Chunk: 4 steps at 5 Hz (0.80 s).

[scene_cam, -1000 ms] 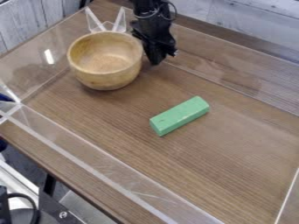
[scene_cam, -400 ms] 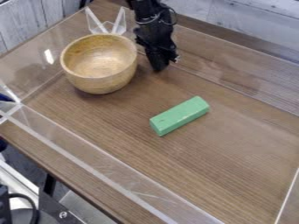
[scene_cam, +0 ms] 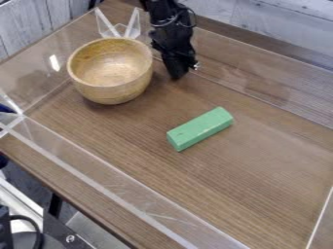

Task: Remove the green block from inside the brown bowl and put it on the table

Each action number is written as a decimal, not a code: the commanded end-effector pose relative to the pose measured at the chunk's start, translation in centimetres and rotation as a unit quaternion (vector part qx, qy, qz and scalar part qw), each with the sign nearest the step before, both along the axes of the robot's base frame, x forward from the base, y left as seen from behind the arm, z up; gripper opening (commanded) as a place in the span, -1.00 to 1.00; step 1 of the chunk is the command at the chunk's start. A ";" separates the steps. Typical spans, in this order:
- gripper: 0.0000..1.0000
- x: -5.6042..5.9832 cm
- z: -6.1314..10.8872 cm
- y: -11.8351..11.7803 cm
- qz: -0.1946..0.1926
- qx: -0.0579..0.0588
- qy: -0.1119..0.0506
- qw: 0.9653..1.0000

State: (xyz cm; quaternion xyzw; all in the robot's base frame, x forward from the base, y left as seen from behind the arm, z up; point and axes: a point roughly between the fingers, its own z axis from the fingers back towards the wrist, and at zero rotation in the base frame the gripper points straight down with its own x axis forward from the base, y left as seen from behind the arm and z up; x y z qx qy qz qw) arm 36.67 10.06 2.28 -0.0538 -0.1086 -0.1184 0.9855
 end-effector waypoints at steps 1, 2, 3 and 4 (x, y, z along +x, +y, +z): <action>-1.00 0.4 0.8 0.3 -0.005 0.001 -0.006 1.000; -1.00 0.4 0.6 0.3 -0.018 0.006 -0.009 1.000; -1.00 0.3 0.3 0.3 -0.031 0.012 -0.013 0.999; -1.00 0.2 0.1 0.4 -0.037 0.007 -0.004 0.999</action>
